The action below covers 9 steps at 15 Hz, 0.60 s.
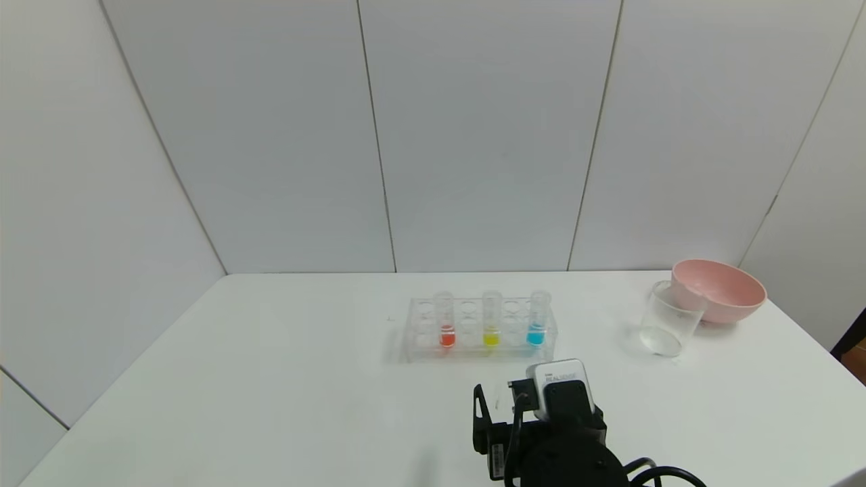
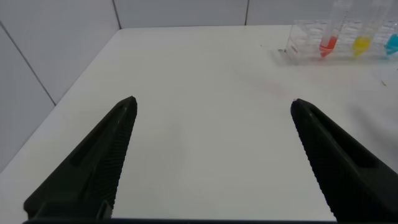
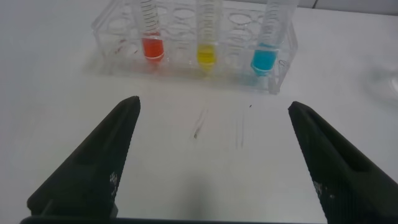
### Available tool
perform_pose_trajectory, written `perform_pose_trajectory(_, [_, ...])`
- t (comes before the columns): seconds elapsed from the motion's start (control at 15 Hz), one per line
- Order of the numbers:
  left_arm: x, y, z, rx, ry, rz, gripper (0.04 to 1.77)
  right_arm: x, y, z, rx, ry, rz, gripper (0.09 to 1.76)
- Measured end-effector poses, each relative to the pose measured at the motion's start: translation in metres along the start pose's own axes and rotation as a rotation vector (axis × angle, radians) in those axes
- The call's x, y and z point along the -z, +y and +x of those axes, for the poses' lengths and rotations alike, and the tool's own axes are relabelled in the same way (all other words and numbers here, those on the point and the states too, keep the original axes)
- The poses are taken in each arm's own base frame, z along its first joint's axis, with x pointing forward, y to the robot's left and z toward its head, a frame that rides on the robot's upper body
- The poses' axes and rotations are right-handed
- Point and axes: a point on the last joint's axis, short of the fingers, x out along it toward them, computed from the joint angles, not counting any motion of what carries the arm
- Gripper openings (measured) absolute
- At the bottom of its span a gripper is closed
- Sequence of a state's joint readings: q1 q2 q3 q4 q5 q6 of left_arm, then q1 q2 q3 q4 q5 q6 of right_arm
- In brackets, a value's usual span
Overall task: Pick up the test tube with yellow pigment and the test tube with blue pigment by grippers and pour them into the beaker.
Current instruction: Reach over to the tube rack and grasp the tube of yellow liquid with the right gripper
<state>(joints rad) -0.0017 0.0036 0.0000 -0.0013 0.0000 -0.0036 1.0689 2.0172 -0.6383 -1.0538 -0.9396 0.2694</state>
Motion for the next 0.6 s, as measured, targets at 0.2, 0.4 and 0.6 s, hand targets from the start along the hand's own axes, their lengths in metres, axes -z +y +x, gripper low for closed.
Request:
perform_pose_trajectory(0.2, [0.0,0.0,0.0,0.0,0.0,0.0,1.76,0.006,0.007,0.008,0.001,0.007,-0.008,1.71])
perform_pose_trajectory(0.4, [0.0,0.0,0.0,0.0,0.0,0.0,1.76,0.002,0.01,0.022,-0.008,0.004,-0.001,1.71])
perform_pose_trajectory(0.6, [0.0,0.0,0.0,0.0,0.0,0.0,1.76,-0.004,0.01,0.043,-0.009,-0.006,-0.007,1.71])
